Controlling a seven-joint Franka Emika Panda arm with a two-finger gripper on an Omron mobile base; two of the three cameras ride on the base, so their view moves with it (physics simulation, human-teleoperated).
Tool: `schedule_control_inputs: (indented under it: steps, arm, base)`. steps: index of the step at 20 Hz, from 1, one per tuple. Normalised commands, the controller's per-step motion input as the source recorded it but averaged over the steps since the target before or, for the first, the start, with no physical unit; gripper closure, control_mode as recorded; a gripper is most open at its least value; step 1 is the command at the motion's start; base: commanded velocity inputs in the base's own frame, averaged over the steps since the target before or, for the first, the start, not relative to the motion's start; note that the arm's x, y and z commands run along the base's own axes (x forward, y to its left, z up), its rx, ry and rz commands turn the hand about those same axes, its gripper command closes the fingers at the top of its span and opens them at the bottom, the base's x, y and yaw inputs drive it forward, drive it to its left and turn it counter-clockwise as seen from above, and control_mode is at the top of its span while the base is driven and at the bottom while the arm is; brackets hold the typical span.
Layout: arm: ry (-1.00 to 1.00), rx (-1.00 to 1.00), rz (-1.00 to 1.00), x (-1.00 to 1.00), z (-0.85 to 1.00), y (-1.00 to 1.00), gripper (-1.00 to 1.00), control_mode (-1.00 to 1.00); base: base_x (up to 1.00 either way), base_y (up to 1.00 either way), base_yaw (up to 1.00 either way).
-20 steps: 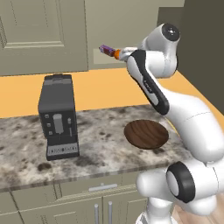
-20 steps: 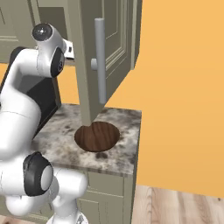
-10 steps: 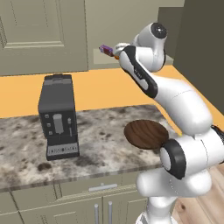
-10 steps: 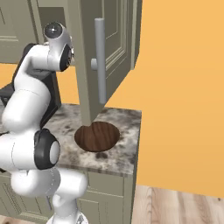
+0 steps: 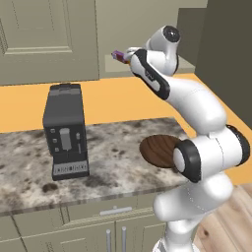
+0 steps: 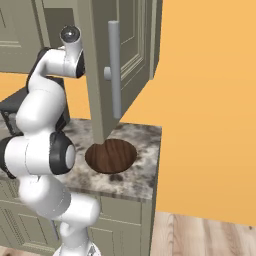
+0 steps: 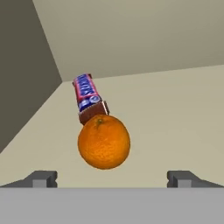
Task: Pick the tangerine from the cabinet and place it in the bowl. Then pick the bowl and place it in the sink. Then turn on the sink facuet.
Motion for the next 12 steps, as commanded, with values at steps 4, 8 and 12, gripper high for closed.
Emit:
schedule_control_inputs:
  steps: [4,8,12]
  arm:
    - [0.00,0.00,0.00,0.36,-0.13,0.06,-1.00,-1.00]
    - [0.00,0.00,0.00,0.37,-0.09,0.03,-1.00,-1.00]
    - [0.00,0.00,0.00,0.25,-0.02,0.01,-1.00,-1.00]
  base:
    - [0.00,0.00,0.00]
    - [0.00,0.00,0.00]
    - [0.00,0.00,0.00]
